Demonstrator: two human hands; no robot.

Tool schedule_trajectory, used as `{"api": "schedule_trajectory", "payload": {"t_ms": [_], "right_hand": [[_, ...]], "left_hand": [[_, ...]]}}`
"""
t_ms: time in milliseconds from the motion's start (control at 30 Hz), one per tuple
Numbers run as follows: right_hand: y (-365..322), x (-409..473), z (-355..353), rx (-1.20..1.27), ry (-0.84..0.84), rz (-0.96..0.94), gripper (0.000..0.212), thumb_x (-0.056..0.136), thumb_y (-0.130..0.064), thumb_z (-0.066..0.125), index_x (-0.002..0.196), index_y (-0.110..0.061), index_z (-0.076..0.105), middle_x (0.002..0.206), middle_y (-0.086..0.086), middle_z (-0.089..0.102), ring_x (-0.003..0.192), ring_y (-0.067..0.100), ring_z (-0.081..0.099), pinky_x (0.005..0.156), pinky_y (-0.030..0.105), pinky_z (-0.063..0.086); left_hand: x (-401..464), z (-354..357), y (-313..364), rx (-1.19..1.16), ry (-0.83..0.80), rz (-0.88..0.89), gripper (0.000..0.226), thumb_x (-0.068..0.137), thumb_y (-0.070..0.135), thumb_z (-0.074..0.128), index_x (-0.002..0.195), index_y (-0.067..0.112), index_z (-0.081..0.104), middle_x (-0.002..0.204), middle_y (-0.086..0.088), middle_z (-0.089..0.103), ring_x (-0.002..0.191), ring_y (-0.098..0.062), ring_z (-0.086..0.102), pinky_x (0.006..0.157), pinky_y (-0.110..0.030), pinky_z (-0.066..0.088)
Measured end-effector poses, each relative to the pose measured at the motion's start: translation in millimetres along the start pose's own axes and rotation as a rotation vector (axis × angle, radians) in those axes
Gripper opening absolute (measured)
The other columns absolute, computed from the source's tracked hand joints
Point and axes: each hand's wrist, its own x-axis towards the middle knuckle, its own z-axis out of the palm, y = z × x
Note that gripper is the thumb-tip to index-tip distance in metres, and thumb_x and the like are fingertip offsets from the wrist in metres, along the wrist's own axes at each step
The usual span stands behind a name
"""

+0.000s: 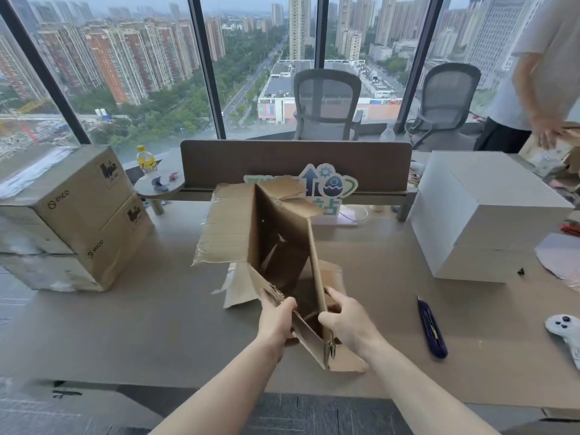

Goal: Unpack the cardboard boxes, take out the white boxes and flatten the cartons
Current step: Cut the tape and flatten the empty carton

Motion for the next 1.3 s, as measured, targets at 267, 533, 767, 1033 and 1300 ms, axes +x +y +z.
{"api": "schedule_trajectory", "payload": {"t_ms": [267,533,767,1033,1300], "right_hand": [[-24.0,7.1,-2.2,0.012,-0.075,-0.094,0.062,0.063,-0.036,0.059,0.125,-0.041,0.063,0.092,-0.008,0.076,0.085,0.009,0.071,0.082,0.035,0.058],[-13.4,0.2,20.5,0.001,-0.206,-0.127,0.064,0.071,-0.027,0.059,0.135,-0.037,0.057,0.109,-0.017,0.073,0.106,0.001,0.065,0.104,0.033,0.047],[-7.6,1.2,31.0,0.176,-0.247,-0.032,0.045,0.082,-0.009,0.055,0.125,-0.020,0.062,0.110,-0.009,0.070,0.098,-0.001,0.063,0.071,0.006,0.043],[48.6,31.8,-2.5,0.143,0.086,0.265,0.075,0.089,-0.031,0.069,0.152,-0.010,0.032,0.155,0.008,0.037,0.139,0.027,0.038,0.111,0.038,0.033],[60.5,22.2,-8.5,0.533,-0.103,0.508,0.057,0.083,-0.048,0.069,0.122,-0.007,0.065,0.095,0.013,0.065,0.075,0.026,0.058,0.072,0.032,0.045]], "left_hand": [[-13.1,-4.3,50.1,0.089,-0.232,0.072,0.037,0.090,0.044,0.045,0.121,0.031,0.059,0.114,0.004,0.070,0.102,-0.038,0.068,0.076,-0.045,0.060],[-6.5,-19.2,38.3,0.078,-0.286,-0.002,0.041,0.090,0.060,0.056,0.119,0.030,0.055,0.086,-0.002,0.076,0.083,-0.025,0.074,0.077,-0.042,0.060],[-1.8,-37.0,35.9,0.217,-0.113,0.070,0.013,0.090,0.010,0.053,0.101,0.016,0.055,0.076,-0.004,0.063,0.058,-0.018,0.061,0.055,-0.027,0.052],[-11.0,-56.7,65.5,0.205,-0.055,0.231,0.020,0.087,0.007,0.049,0.102,0.010,0.061,0.078,-0.004,0.064,0.060,-0.019,0.058,0.051,-0.024,0.045],[-14.4,-60.1,86.3,0.030,-0.193,0.234,0.014,0.086,0.007,0.057,0.096,0.010,0.066,0.085,-0.011,0.072,0.074,-0.027,0.065,0.077,-0.053,0.057]]}}
